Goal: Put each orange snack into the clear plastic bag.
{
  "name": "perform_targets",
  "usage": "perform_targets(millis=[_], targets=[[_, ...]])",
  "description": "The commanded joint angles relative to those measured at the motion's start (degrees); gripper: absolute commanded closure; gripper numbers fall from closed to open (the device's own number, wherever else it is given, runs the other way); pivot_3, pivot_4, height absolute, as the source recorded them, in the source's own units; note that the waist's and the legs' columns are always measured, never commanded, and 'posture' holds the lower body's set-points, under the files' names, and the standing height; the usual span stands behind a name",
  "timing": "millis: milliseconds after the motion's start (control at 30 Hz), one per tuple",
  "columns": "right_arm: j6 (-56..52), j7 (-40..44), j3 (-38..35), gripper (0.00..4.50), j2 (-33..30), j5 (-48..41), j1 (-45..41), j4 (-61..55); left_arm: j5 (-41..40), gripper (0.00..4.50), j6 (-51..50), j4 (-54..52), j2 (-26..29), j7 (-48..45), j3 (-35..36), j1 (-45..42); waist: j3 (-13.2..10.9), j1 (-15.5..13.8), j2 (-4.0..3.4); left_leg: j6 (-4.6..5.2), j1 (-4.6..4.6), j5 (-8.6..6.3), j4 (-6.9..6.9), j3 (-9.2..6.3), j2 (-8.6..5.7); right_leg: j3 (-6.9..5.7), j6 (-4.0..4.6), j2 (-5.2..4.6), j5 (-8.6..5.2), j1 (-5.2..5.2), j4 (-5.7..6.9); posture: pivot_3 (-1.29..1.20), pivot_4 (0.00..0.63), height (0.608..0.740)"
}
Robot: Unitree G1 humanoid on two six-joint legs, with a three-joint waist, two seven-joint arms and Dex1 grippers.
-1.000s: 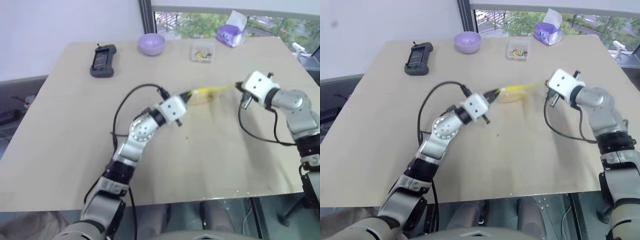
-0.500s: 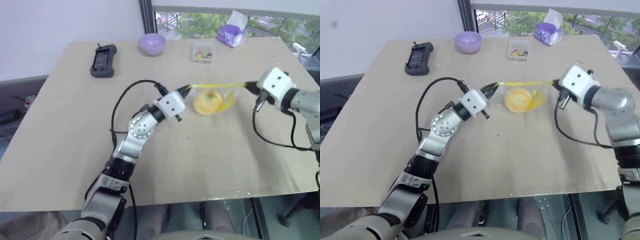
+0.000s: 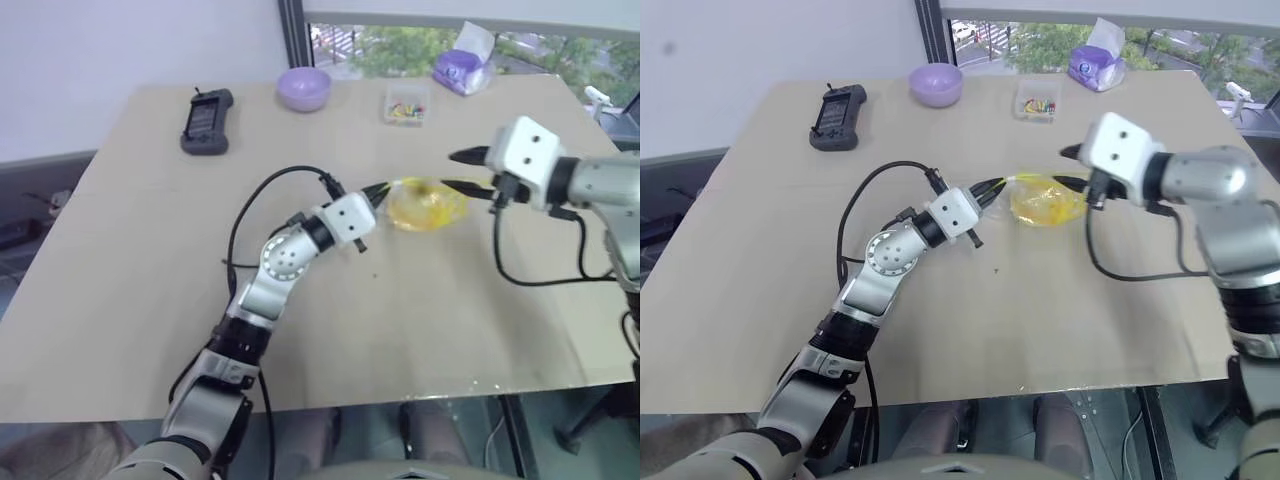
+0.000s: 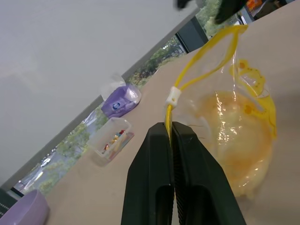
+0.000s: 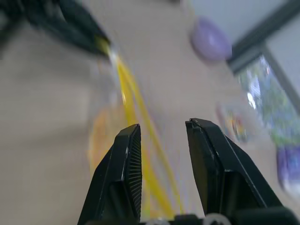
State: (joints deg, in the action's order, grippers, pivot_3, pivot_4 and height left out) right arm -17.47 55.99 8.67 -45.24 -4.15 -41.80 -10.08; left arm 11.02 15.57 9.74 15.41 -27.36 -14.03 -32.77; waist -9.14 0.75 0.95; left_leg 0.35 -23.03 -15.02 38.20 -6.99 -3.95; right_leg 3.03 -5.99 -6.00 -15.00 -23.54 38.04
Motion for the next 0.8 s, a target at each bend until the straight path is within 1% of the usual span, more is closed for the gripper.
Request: perform_targets(millis=[33,233,400,733,800], targets=[[1.82,0.75,2.70,2.84,1.72,1.63,-1.68,-0.30,-0.74,4.50,0.95,-2.10,-0.19,-0.18,-0.08,-0.08,0.00,-0.16,0.01,0.00,-0.04,0.00,0.02,-0.04,-0.02,-0.03,0.00,-0.01,0.00,-0.01,-0.01,0.00,0.150,0.740],[8.68,-0.68,5.51,2.84,5.13,5.44,-2.89,3.10,-0.71,4.50,0.59,-2.75,-0.37,-0.24,-0.12,0.16,0.00,0.05,0.00,0.00,-0.07,0.00,0.02,-0.06,-0.05,-0.04,0.00,-0.02,0.00,-0.03,-0.02,0.00,0.150,0.740],[13.62,-1.86,6.14,2.84,6.64,8.60,-4.15,6.30,-0.66,4.50,0.39,-3.01,-0.46,-0.24,-0.13,0.31,0.00,0.11,0.00,0.00,-0.05,0.00,0.02,-0.05,-0.05,-0.04,0.00,-0.01,0.00,-0.03,-0.01,0.00,0.150,0.740],[17.77,-1.72,6.33,2.84,7.95,11.32,-4.72,9.38,-0.60,4.50,0.18,-3.11,-0.72,-0.33,-0.25,0.45,0.00,0.14,0.00,0.00,-0.05,0.00,0.02,-0.05,-0.06,-0.04,0.00,-0.01,0.00,-0.03,-0.01,0.00,0.150,0.740],[17.97,-1.65,6.33,3.36,8.12,11.51,-4.68,9.47,-0.58,4.50,0.06,-3.20,-0.75,-0.30,-0.21,0.53,0.00,0.22,0.00,0.00,-0.05,0.00,0.02,-0.05,-0.06,-0.03,0.00,-0.01,0.00,-0.03,-0.01,0.00,0.150,0.740]])
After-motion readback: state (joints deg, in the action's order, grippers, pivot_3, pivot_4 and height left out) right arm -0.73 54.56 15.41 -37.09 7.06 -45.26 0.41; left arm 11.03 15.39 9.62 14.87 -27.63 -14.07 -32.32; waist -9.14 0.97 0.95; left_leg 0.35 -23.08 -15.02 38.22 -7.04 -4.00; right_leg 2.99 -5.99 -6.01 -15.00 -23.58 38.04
